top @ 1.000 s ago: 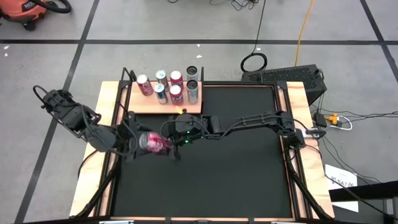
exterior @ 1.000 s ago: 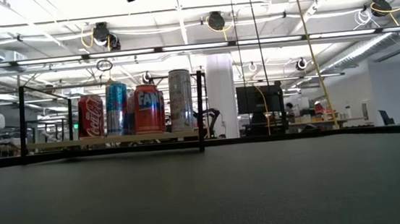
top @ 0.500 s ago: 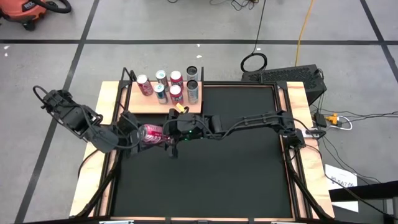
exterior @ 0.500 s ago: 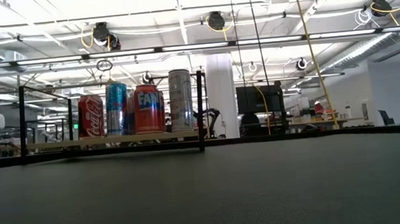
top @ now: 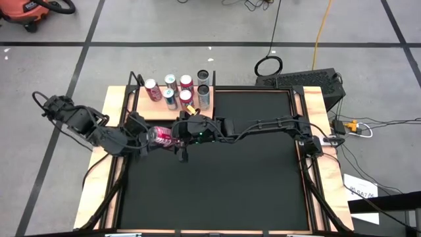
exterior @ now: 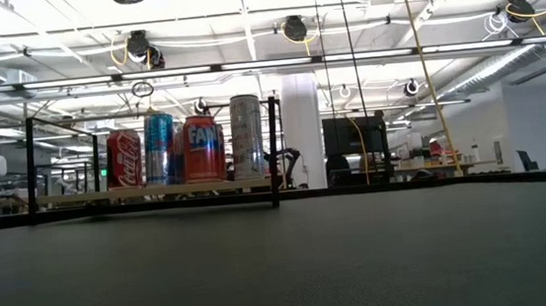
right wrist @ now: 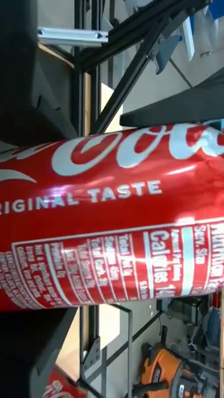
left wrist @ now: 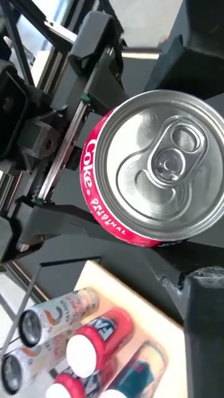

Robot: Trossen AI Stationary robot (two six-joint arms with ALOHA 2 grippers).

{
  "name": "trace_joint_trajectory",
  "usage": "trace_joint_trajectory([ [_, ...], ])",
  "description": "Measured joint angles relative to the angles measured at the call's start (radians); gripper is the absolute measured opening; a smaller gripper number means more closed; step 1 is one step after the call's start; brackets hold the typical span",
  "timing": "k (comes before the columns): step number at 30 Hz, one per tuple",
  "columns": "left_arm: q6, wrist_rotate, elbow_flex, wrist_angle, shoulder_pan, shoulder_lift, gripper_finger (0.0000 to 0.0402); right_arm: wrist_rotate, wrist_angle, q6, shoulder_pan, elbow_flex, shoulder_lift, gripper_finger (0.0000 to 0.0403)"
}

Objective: Place canned beverage on shelf
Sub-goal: Put the red-white soda can aligned with the other red-white soda can on the shelf

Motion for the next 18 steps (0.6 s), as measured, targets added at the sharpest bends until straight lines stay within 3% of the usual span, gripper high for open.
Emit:
trace_joint_trajectory([
  [4,0.035,0.029,0.026,-0.028,0.040,0.003,0.0278,0.014,-0.062,0.047,-0.012,0.002,-0.011,0.0346],
  [8,0.048,0.045,0.085,-0.142,0.110,-0.002,0.0278,0.043,-0.248,0.186,-0.036,0.002,-0.043,0.0375],
  [14,0.165,0.090,0.130,-0.311,0.230,-0.002,0.0278,0.062,-0.605,0.341,-0.070,0.000,-0.105,0.0381],
  [18,0.248,0.121,0.093,-0.403,0.353,0.000,0.0278,0.061,-0.694,0.355,-0.065,0.000,-0.156,0.0380],
])
